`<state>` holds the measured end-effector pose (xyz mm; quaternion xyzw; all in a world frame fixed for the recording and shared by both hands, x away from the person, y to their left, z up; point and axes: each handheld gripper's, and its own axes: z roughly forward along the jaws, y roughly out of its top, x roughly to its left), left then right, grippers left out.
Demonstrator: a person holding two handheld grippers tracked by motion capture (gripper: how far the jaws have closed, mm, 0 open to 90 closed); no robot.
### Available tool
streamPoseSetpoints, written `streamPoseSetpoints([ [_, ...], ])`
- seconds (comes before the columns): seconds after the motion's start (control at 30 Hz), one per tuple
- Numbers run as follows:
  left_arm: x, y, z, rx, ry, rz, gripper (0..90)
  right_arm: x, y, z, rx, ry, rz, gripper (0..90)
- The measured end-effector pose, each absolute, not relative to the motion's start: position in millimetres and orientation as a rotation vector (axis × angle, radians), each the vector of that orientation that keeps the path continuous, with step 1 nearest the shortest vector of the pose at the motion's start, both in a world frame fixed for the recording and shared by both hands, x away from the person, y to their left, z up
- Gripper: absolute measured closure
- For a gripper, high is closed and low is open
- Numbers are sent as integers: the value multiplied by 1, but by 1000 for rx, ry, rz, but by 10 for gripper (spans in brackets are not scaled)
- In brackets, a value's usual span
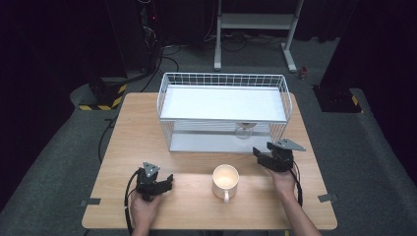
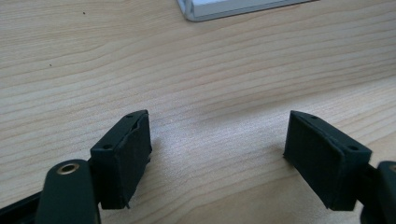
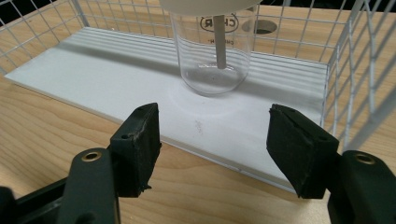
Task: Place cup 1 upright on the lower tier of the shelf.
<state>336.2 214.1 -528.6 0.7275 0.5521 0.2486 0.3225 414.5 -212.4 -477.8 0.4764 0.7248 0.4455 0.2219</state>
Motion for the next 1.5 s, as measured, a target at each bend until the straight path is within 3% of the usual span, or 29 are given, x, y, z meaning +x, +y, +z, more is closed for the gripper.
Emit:
streamPoseSetpoints([
  [1.5,336,214,-528,1913,1448,653,230,352,-260,-496,1322,1958,1223,305],
])
